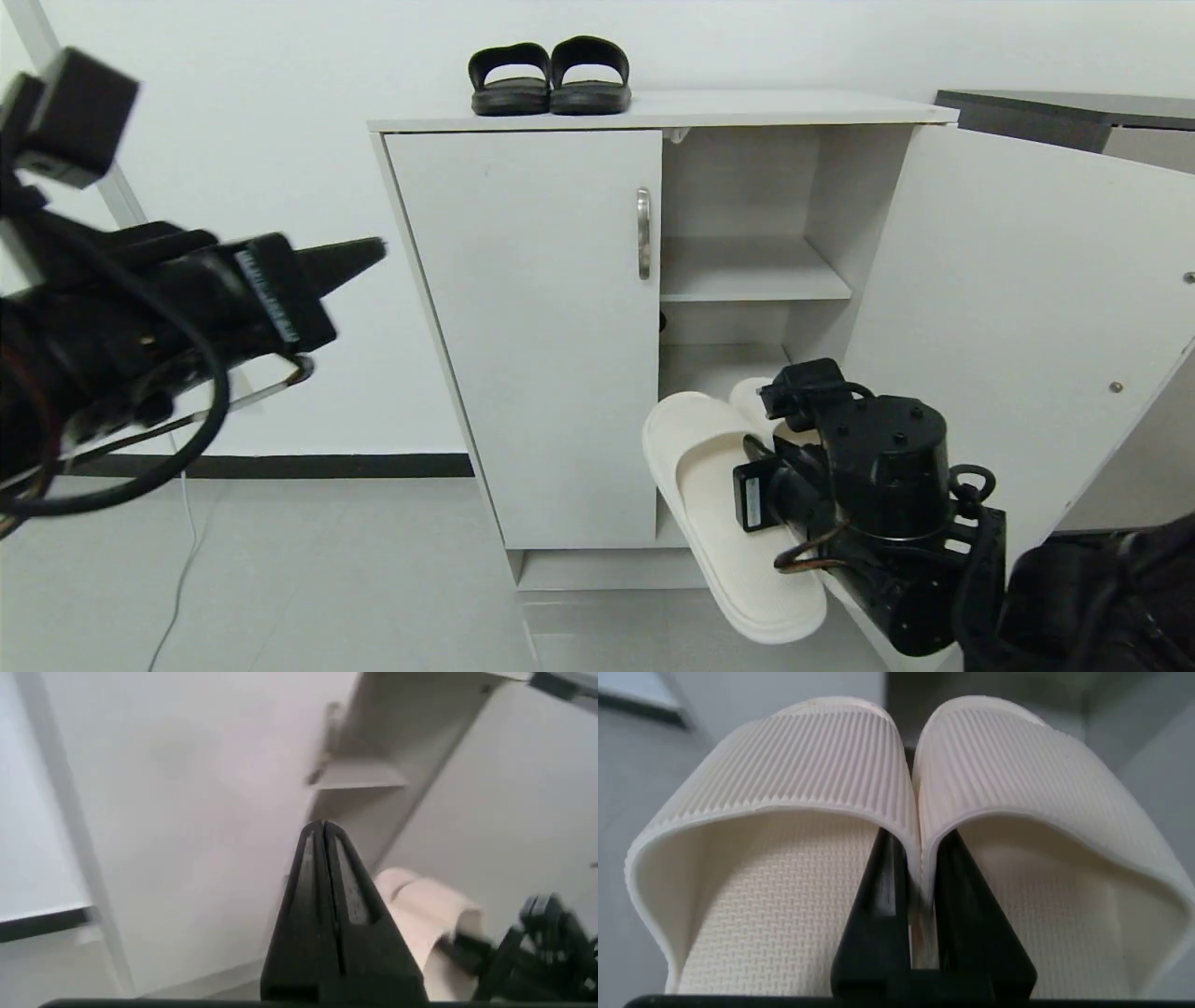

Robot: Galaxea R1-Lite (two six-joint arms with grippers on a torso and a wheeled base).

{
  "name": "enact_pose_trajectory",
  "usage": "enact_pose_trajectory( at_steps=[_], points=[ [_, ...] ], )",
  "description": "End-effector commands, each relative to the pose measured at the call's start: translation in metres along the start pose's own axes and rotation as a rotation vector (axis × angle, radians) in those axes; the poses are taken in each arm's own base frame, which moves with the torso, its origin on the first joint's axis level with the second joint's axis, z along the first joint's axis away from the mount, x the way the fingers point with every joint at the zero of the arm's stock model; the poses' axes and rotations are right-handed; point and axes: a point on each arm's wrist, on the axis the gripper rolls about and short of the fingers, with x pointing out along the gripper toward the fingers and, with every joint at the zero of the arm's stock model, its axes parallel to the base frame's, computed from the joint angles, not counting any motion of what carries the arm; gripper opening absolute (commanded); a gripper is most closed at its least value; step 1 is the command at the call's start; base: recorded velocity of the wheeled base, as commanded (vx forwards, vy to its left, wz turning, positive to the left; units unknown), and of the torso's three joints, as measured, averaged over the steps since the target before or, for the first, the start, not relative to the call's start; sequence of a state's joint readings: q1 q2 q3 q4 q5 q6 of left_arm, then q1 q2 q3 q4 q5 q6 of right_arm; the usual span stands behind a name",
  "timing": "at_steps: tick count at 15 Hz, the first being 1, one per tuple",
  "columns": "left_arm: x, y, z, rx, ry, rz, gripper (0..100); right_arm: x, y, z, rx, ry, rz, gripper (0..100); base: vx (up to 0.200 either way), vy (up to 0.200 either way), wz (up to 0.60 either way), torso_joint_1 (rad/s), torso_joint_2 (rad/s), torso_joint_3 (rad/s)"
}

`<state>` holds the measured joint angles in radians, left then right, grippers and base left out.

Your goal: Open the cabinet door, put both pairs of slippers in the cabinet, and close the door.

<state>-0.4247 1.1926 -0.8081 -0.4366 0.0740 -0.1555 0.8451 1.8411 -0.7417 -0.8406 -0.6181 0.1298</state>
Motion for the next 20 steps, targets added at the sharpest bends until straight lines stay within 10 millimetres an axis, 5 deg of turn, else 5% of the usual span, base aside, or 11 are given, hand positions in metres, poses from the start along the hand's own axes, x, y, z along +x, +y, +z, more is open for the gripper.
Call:
enact_pose_trajectory(
  at_steps=[1,5,8,12,14,20],
  points=[
    [-0.063,0.020,-0.012,0.067,-0.078,0.214,0,0.021,0.006,-0.010,-0.008,0.016,-0.071,0,0.000,0.000,0.00,0.000,0.00,0.000],
    [-0.116,0.038,-0.045,0.122,-0.116,0.586,0,0.023,0.004,-0.010,-0.008,0.011,-0.114,0,0.000,0.000,0.00,0.000,0.00,0.000],
    [-0.164,0.048,-0.100,0.147,-0.101,0.817,0,0.023,0.005,-0.011,-0.010,0.012,-0.115,0,0.000,0.000,0.00,0.000,0.00,0.000],
    [-0.201,0.041,-0.158,0.198,-0.079,0.748,0,0.023,0.005,-0.012,-0.012,0.015,-0.116,0,0.000,0.000,0.00,0.000,0.00,0.000],
    [-0.215,0.038,-0.193,0.288,-0.015,0.485,0,0.022,0.005,-0.012,-0.012,0.015,-0.114,0,0.000,0.000,0.00,0.000,0.00,0.000],
    [-0.214,0.037,-0.200,0.184,0.050,0.383,0,0.023,0.005,-0.014,-0.018,0.020,-0.110,0,0.000,0.000,0.00,0.000,0.00,0.000]
  ],
)
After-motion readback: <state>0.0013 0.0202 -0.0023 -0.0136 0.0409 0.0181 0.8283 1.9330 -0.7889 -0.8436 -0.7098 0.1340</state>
